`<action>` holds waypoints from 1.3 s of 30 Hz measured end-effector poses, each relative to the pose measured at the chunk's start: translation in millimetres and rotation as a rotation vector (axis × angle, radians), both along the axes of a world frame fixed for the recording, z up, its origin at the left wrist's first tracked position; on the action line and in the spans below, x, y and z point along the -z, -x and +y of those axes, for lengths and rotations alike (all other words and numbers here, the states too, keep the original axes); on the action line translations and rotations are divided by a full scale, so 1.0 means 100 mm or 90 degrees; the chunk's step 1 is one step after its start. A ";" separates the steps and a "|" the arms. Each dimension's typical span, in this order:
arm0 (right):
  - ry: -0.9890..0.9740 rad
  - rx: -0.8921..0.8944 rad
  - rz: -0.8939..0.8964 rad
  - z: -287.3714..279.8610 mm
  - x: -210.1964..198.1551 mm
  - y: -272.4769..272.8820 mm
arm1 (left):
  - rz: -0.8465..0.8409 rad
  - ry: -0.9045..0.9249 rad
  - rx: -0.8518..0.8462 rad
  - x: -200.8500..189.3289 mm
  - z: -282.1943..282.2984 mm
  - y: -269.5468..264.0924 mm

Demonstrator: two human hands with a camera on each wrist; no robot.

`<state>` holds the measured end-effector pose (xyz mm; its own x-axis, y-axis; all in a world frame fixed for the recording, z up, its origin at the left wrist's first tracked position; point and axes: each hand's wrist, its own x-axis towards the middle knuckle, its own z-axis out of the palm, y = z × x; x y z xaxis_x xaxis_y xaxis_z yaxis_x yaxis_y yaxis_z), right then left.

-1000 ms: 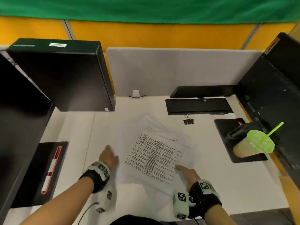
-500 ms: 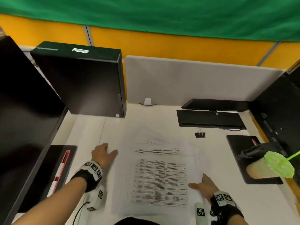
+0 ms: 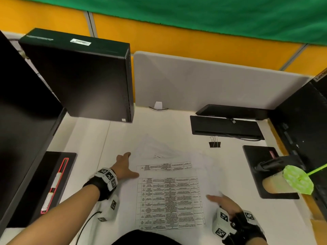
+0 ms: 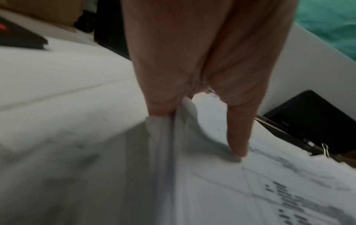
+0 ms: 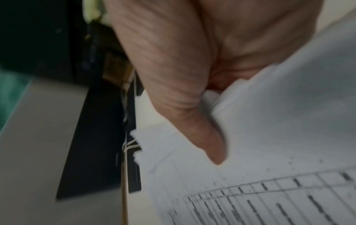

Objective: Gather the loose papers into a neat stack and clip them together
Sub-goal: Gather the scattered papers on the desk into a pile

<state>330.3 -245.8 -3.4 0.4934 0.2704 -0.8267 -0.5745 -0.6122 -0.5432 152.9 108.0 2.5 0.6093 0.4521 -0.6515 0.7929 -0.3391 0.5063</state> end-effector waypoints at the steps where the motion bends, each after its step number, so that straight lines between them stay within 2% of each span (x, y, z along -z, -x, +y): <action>1: 0.029 0.003 -0.027 -0.02 0.01 0.01 | 0.005 -0.001 0.038 -0.01 0.00 0.06; 3: 0.096 0.002 -0.065 -0.06 0.03 0.02 | 0.001 0.031 0.071 -0.02 0.01 0.18; 6: 0.177 -0.024 -0.102 -0.09 0.08 0.04 | -0.026 0.110 0.047 0.01 -0.03 0.35; 9: 0.204 -0.087 -0.126 -0.07 -0.02 0.09 | -0.061 0.084 -0.030 0.10 -0.16 0.50; 12: 0.191 -0.076 -0.077 -0.13 0.04 0.04 | -0.092 0.038 -0.102 0.14 -0.28 0.53; 17: 0.127 -0.112 -0.003 -0.18 0.04 0.04 | -0.162 0.022 -0.313 -0.04 -0.48 0.45; 19: 0.106 -0.078 0.001 -0.16 0.03 0.03 | -0.166 0.064 -0.292 -0.04 -0.47 0.44; 23: -0.007 0.017 0.058 -0.13 -0.01 0.00 | -0.075 0.086 -0.101 -0.08 -0.43 0.37; 26: -0.082 0.047 0.126 -0.17 0.00 -0.03 | -0.087 0.175 -0.098 -0.10 -0.37 0.32; 28: -0.040 -0.003 0.085 -0.09 -0.17 -0.02 | -0.086 0.179 -0.127 -0.03 -0.28 0.32; 30: 0.040 -0.055 0.016 -0.03 -0.27 -0.05 | -0.076 0.181 -0.135 0.02 -0.25 0.32; 33: 0.171 -0.111 -0.062 0.04 -0.31 -0.15 | -0.113 0.193 -0.206 0.05 -0.30 0.26; 37: 0.188 -0.121 -0.112 0.18 -0.42 -0.19 | -0.159 0.108 -0.252 0.01 -0.32 0.19; 39: 0.193 -0.142 -0.120 0.23 -0.46 -0.18 | -0.151 0.202 -0.218 0.00 -0.28 0.22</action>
<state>348.6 -222.4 42.2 0.6007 0.1458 -0.7860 -0.3175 -0.8589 -0.4019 130.6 80.3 2.6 0.6081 0.4541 -0.6512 0.6827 0.1194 0.7208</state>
